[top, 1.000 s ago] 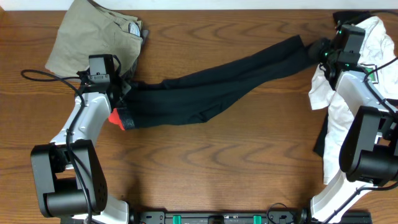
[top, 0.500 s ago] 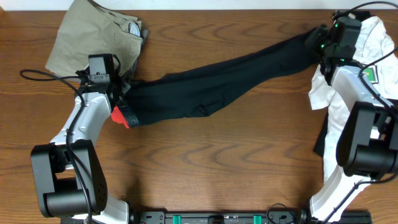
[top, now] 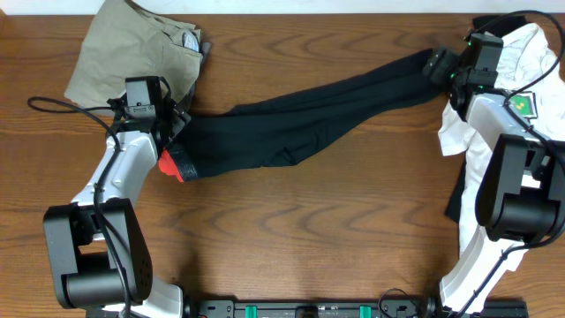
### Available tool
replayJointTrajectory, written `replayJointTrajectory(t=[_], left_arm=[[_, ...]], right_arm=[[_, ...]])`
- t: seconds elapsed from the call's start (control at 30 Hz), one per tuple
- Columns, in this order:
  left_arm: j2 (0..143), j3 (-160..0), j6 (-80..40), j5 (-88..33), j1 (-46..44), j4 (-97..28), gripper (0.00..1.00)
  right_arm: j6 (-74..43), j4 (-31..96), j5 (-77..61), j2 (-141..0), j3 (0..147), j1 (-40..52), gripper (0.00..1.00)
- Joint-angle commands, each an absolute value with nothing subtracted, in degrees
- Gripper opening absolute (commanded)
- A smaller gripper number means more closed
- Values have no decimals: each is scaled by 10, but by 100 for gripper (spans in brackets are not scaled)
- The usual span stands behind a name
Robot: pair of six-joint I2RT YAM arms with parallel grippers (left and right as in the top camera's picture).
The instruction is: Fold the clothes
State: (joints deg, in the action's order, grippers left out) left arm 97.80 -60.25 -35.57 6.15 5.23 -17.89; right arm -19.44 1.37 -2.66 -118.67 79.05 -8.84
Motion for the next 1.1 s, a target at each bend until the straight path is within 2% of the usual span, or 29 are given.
replayJointTrajectory(t=[0.0, 0.23, 0.27, 0.3, 0.4, 0.57, 0.73, 1.07], left_arm=[[969, -602, -340, 71, 55, -196, 100], [925, -630, -303, 71, 55, -297, 98], [916, -633, -302, 70, 55, -314, 98], [907, -634, -302, 69, 55, -331, 98], [881, -635, -300, 64, 55, -373, 98], [833, -635, -281, 30, 55, -406, 98], [812, -635, -252, 30, 55, -410, 98], [813, -634, -251, 30, 55, -411, 98]], right_arm=[[-108, 65, -63, -1188, 831, -104, 79], [24, 228, -80, -1188, 943, -121, 61], [48, 243, -80, -1188, 957, -121, 50], [76, 253, -83, -1188, 967, -120, 45], [127, 260, -78, -1189, 974, -119, 39], [159, 276, -76, -1203, 974, -124, 50], [175, 287, -97, -1237, 974, -125, 72], [178, 259, -115, -1299, 974, -124, 72]])
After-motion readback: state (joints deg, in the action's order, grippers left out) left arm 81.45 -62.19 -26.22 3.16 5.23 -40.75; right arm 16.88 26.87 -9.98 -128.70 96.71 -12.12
